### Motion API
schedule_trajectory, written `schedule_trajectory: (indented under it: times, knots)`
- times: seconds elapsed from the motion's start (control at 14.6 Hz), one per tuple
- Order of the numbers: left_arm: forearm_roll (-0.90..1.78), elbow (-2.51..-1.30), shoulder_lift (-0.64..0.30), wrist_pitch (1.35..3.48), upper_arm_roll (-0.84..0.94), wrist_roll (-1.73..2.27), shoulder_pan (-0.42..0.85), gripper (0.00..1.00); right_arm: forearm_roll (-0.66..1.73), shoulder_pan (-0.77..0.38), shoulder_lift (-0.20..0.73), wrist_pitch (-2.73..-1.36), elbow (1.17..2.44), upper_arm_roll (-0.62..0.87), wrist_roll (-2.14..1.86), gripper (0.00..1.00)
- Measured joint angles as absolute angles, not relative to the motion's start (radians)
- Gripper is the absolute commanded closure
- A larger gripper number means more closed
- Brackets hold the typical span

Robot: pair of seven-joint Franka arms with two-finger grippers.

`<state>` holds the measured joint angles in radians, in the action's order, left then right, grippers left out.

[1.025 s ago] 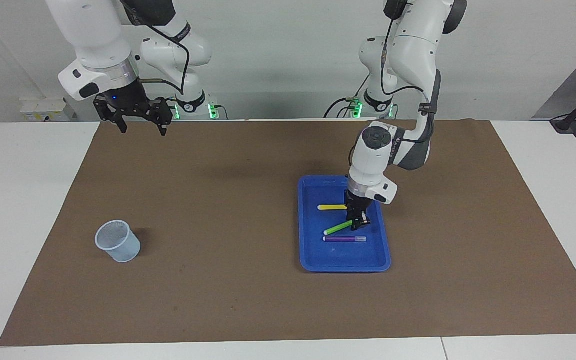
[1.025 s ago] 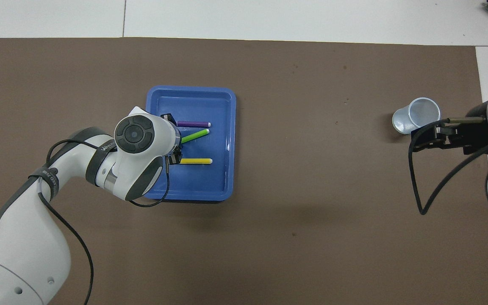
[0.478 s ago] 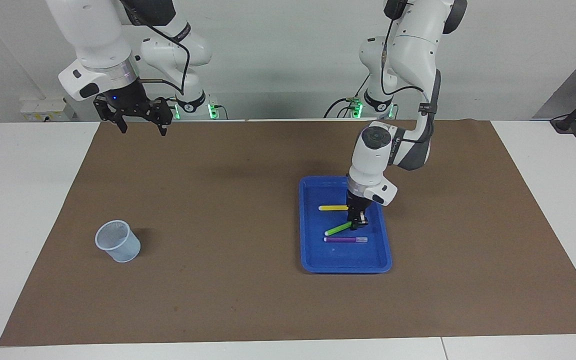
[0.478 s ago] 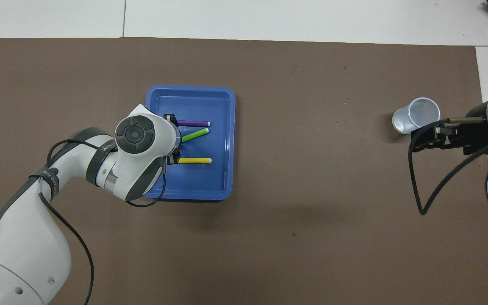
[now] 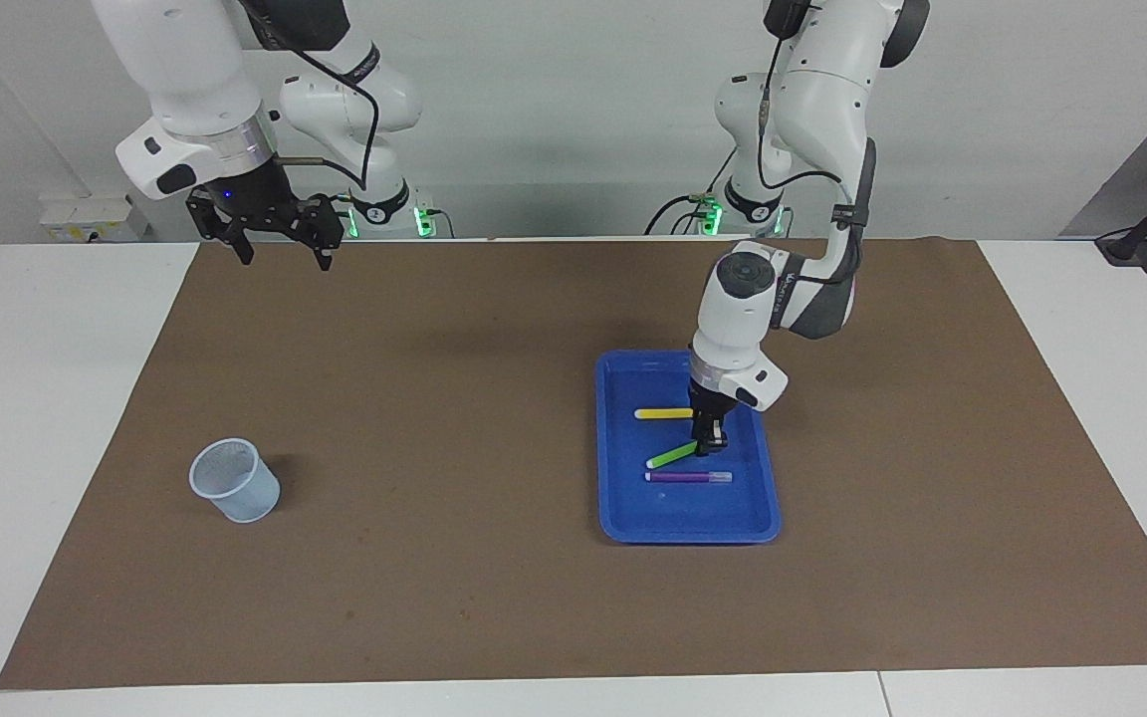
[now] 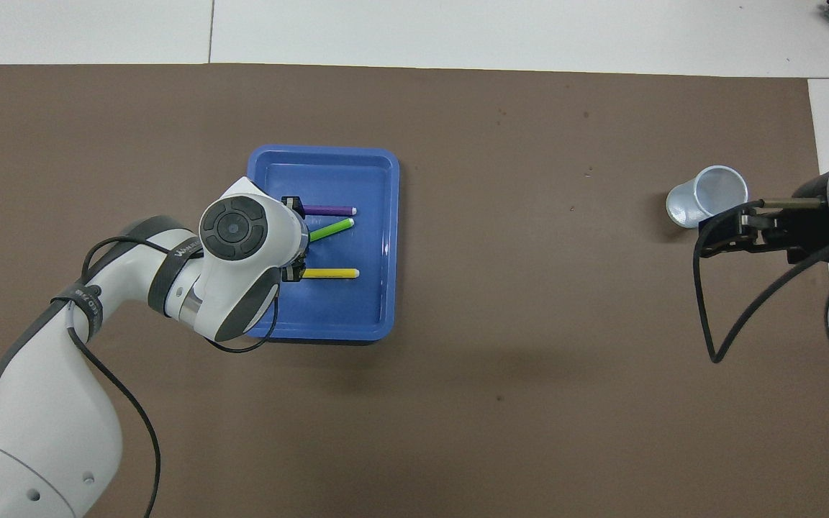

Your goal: Right arm passes pens to left for tray arrangement

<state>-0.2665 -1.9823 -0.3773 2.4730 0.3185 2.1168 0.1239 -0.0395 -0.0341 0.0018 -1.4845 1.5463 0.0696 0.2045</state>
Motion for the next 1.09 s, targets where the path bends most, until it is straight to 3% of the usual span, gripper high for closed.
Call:
schedule_trajectory:
  times: [0.62, 0.96, 1.03, 1.09]
  knots:
    - [-0.269, -1.98, -0.375, 2.438, 0.322, 2.085, 0.124, 0.75, -0.04, -0.034, 0.001, -1.485, 1.546, 0.07, 0.221, 0.0]
    - [-0.269, -1.974, -0.375, 2.423, 0.32, 2.083, 0.124, 0.74, -0.04, -0.034, 0.001, -1.485, 1.546, 0.07, 0.221, 0.0]
    - [-0.269, -1.974, -0.375, 2.422, 0.319, 2.083, 0.124, 0.68, -0.04, -0.034, 0.001, -1.485, 1.546, 0.07, 0.221, 0.0]
    - [-0.269, -1.974, -0.375, 2.422, 0.319, 2.082, 0.124, 0.51, -0.04, -0.034, 0.001, -1.485, 1.546, 0.07, 0.221, 0.0]
